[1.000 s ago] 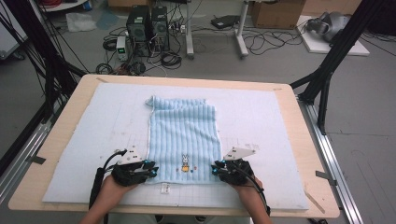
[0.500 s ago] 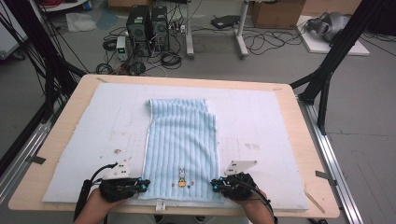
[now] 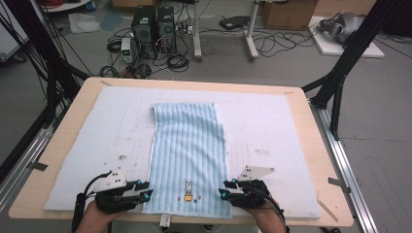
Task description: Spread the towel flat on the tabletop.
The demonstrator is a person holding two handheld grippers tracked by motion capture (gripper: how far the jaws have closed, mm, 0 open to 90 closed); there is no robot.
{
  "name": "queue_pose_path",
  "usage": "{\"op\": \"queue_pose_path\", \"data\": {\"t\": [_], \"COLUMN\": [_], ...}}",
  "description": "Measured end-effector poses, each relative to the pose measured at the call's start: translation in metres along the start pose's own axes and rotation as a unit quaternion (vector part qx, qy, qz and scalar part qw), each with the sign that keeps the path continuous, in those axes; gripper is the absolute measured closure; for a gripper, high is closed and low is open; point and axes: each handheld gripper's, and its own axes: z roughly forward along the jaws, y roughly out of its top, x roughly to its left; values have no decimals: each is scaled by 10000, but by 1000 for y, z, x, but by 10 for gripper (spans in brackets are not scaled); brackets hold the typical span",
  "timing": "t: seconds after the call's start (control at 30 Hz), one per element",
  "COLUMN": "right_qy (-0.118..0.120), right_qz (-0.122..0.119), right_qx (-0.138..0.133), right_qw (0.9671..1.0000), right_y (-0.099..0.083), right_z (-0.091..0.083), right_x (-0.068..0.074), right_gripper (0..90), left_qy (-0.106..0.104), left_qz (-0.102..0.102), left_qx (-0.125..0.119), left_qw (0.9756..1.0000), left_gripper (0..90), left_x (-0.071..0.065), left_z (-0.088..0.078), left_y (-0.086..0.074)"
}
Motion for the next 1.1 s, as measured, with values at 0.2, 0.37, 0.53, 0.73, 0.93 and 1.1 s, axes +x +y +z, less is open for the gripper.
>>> {"op": "queue_pose_path", "data": {"t": [0.2, 0.37, 0.53, 0.73, 0.93, 1.1], "right_qy": [-478, -618, -434, -40, 215, 310], "right_qz": [62, -53, -52, -88, -209, -144], "right_qx": [-76, 266, 343, 402, 502, 435], "right_qw": [9988, 9977, 9985, 9991, 9983, 9985], "right_y": [24, 29, 28, 20, 10, 9], "right_z": [27, 49, 46, 39, 28, 26], "right_x": [-12, -16, -17, -8, 7, 9], "right_gripper": [585, 698, 838, 847, 845, 735], "left_qy": [259, 259, 263, -32, -268, -251], "left_qz": [-280, -166, 264, 164, 199, -56], "left_qx": [98, 577, 637, 658, 705, 573], "left_qw": [9992, 9979, 9973, 9977, 9970, 9980], "left_gripper": [594, 569, 833, 871, 868, 766], "left_x": [26, 31, 20, 4, -7, -6], "left_z": [34, 58, 54, 35, 19, 14], "left_y": [21, 20, 15, 2, -9, -10]}}
